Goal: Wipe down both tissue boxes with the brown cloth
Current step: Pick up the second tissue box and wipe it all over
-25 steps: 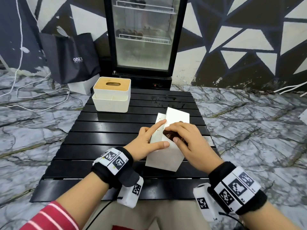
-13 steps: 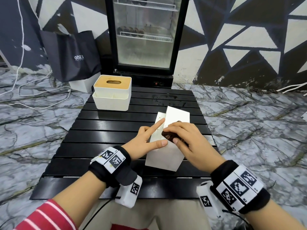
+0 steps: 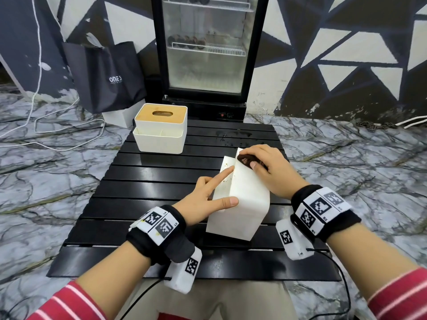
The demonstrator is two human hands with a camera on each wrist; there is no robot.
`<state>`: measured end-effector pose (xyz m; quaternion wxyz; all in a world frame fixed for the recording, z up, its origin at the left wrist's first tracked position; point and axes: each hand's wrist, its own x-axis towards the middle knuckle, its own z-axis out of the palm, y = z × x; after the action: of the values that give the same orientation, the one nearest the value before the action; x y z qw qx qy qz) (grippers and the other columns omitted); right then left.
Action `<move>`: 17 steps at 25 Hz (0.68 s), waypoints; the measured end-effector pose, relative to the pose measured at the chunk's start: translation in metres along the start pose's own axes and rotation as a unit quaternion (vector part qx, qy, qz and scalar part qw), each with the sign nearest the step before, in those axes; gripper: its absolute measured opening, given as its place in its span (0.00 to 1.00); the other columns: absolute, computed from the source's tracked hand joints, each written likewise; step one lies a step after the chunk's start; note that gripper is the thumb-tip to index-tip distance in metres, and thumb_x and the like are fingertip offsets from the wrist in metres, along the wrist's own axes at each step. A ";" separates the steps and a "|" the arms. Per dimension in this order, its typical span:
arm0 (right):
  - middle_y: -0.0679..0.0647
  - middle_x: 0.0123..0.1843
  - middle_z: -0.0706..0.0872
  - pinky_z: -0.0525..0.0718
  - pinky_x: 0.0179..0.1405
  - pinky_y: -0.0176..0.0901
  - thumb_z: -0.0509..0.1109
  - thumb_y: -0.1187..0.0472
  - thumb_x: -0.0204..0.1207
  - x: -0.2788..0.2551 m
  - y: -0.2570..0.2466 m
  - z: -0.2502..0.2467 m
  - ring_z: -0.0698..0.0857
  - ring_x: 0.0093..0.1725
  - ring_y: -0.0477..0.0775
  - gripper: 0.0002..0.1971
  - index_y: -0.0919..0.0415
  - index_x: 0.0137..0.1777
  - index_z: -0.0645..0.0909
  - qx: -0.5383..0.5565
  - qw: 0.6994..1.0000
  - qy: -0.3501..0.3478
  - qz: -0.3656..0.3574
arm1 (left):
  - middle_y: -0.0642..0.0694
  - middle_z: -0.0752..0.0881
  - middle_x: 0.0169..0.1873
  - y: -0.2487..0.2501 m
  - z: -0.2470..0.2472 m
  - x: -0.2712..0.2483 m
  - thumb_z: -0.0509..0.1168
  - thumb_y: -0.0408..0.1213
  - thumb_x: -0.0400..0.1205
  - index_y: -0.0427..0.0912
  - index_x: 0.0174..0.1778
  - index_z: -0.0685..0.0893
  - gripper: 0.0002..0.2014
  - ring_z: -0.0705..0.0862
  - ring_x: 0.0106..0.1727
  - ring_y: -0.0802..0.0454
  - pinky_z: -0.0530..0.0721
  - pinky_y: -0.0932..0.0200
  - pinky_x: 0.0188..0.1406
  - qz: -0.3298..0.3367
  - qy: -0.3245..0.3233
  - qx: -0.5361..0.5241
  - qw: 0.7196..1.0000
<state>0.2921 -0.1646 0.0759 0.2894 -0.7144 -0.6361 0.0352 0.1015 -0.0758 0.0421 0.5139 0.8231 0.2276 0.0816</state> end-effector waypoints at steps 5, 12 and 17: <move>0.52 0.60 0.80 0.60 0.63 0.37 0.57 0.67 0.76 0.001 -0.001 0.007 0.73 0.63 0.57 0.18 0.54 0.63 0.78 -0.018 1.000 0.022 0.011 | 0.52 0.65 0.60 0.000 0.001 -0.001 0.65 0.55 0.77 0.86 0.62 0.52 0.31 0.73 0.45 0.62 0.69 0.76 0.50 0.001 0.003 -0.004 1.000; 0.44 0.58 0.79 0.62 0.62 0.33 0.55 0.62 0.73 -0.031 -0.027 0.013 0.72 0.61 0.50 0.19 0.49 0.61 0.77 -0.003 0.999 0.028 -0.015 | 0.53 0.66 0.56 -0.003 0.002 -0.001 0.67 0.58 0.76 0.85 0.66 0.52 0.33 0.73 0.47 0.61 0.70 0.75 0.50 0.008 0.007 -0.007 1.000; 0.40 0.58 0.78 0.68 0.62 0.37 0.54 0.60 0.74 -0.046 -0.035 0.015 0.72 0.61 0.49 0.18 0.46 0.61 0.76 -0.019 0.999 0.021 -0.041 | 0.51 0.65 0.60 -0.004 0.002 0.000 0.66 0.55 0.77 0.87 0.63 0.52 0.31 0.73 0.51 0.62 0.71 0.73 0.54 0.016 0.000 -0.011 1.000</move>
<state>0.2459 -0.2009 0.0648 0.2903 -0.6937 -0.6592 -0.0035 0.1007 -0.0761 0.0379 0.5214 0.8209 0.2138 0.0923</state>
